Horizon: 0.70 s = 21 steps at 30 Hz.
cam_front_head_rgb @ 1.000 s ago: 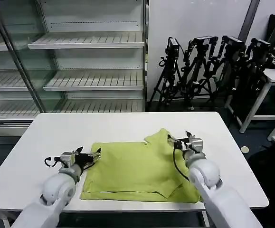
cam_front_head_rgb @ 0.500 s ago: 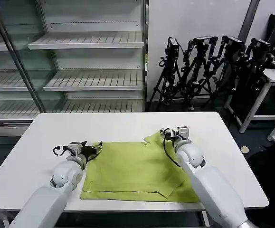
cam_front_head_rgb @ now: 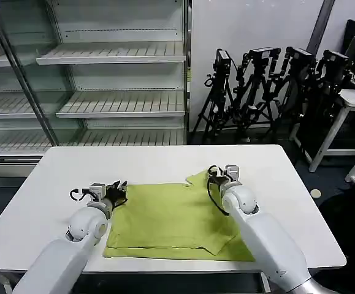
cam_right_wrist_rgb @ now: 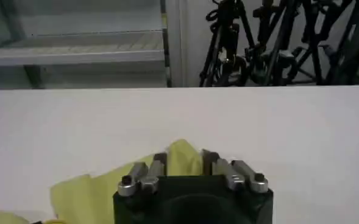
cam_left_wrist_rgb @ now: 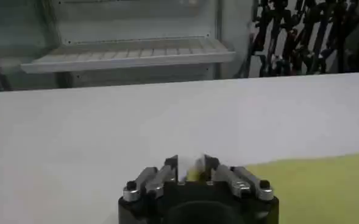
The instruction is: Fold and organize the clothes.
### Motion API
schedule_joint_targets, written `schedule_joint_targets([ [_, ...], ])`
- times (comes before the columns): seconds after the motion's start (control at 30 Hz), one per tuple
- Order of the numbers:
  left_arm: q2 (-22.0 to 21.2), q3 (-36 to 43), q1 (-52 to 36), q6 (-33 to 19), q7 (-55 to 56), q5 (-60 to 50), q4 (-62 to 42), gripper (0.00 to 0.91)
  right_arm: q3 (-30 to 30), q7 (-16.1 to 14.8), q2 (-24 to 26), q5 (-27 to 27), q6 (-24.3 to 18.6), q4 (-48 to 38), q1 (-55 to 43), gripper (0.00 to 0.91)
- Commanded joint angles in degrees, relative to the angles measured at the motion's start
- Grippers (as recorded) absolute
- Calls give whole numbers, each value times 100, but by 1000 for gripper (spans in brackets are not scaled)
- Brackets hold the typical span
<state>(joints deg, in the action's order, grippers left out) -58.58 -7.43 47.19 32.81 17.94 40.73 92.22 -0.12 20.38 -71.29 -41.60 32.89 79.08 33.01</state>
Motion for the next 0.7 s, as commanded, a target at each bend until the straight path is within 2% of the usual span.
schedule_joint_targets([
  [0.03, -15, 20, 135, 30, -21, 103, 62, 20, -47, -5, -45, -122, 18, -79, 31, 0],
  [0.4, -24, -295, 188, -139, 96, 408, 526, 20, 197, 12, -10, -130, -534, 393, 170, 0],
  [0.7, 128, -622, 339, -228, 142, 611, 948, 20, 459, -12, 180, -121, -675, 1166, 487, 0],
])
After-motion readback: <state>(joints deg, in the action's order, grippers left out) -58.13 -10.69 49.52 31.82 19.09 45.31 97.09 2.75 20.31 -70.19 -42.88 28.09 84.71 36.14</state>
